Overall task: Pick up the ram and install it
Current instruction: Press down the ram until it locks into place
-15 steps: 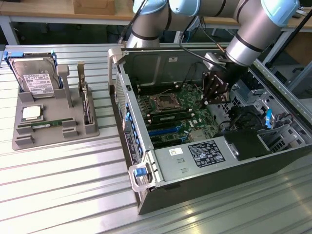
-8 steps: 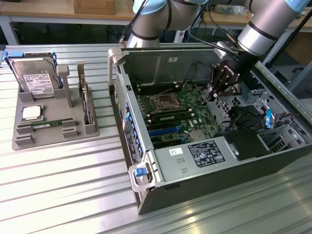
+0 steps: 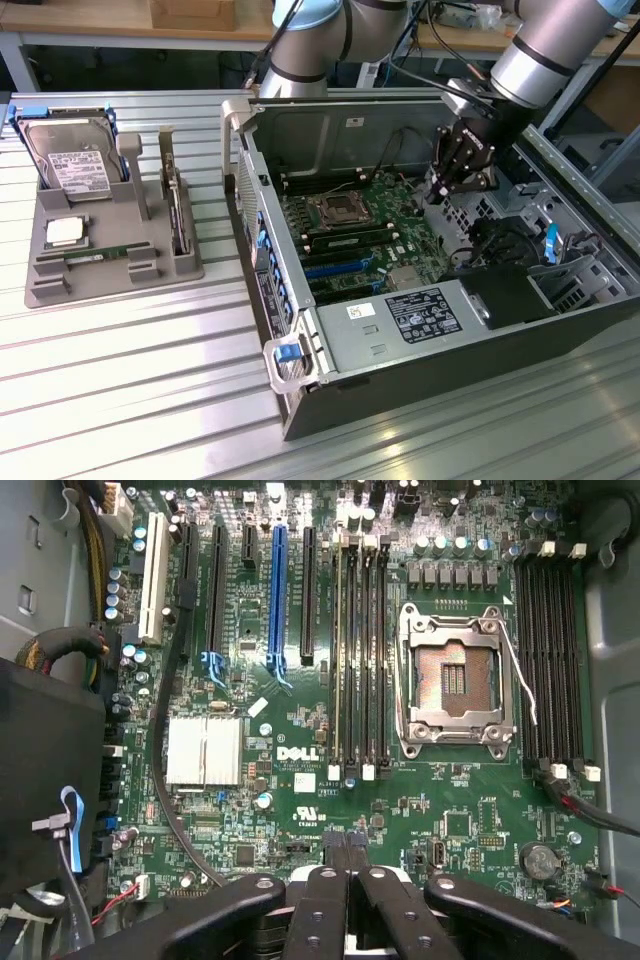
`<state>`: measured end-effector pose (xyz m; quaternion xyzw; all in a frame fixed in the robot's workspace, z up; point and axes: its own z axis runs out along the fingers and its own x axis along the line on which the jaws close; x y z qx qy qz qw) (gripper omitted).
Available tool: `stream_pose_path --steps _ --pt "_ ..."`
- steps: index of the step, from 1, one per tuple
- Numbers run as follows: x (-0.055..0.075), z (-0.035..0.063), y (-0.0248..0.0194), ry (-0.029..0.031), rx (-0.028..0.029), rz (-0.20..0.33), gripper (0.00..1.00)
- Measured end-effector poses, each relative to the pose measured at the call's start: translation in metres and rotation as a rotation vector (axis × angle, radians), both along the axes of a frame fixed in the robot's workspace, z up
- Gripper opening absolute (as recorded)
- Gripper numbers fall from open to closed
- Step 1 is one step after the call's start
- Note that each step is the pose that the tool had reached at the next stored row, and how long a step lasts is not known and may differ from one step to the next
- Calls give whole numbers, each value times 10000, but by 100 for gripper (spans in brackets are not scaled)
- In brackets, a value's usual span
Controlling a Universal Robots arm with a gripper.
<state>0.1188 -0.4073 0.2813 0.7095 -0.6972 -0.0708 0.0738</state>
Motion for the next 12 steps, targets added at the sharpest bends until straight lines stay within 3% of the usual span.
stream_pose_path --steps 2,7,12 --pt "-141 -36 0 0 0 -1 10" --pt "-354 -211 0 0 -1 0 10" --pt "-426 -357 1 0 -4 0 10"
